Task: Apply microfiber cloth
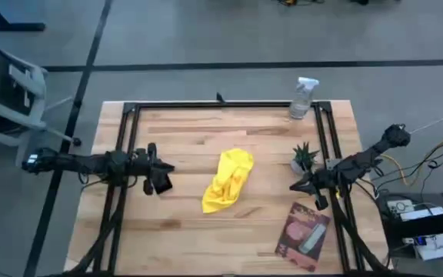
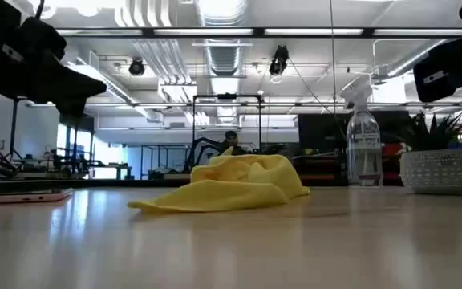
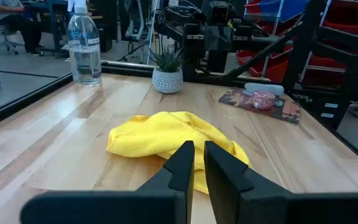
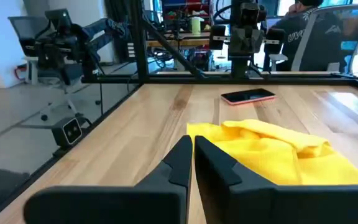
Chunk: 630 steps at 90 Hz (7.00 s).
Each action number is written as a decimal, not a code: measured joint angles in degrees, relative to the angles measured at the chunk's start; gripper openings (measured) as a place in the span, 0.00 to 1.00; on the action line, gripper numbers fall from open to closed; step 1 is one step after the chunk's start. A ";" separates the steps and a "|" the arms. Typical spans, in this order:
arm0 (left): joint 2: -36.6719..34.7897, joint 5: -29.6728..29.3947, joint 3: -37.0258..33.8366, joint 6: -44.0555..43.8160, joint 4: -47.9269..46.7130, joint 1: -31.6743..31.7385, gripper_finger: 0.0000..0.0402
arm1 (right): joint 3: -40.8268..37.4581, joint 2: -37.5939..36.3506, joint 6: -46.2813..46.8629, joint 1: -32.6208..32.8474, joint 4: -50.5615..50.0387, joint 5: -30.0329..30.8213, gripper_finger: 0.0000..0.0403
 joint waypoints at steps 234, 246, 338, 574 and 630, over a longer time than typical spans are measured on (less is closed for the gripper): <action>-0.01 -0.02 0.00 0.00 0.02 -0.01 0.05 | 29.42 73.76 12.38 -2.24 25.75 18.23 0.01; -0.02 -0.02 0.00 0.00 0.02 0.01 0.05 | 34.87 82.44 12.57 -4.68 25.78 13.27 0.01; -0.02 -0.02 -0.02 0.00 0.00 0.01 0.05 | 43.24 98.92 5.36 -29.11 23.20 3.91 0.01; 0.00 -0.04 -0.01 0.80 4.99 -0.02 0.05 | 43.24 91.51 -8.17 -25.09 33.43 -9.59 0.24; 2.53 -5.02 5.01 -19.43 -13.42 -0.04 0.13 | 43.24 91.51 -7.65 -27.71 33.27 -9.54 0.40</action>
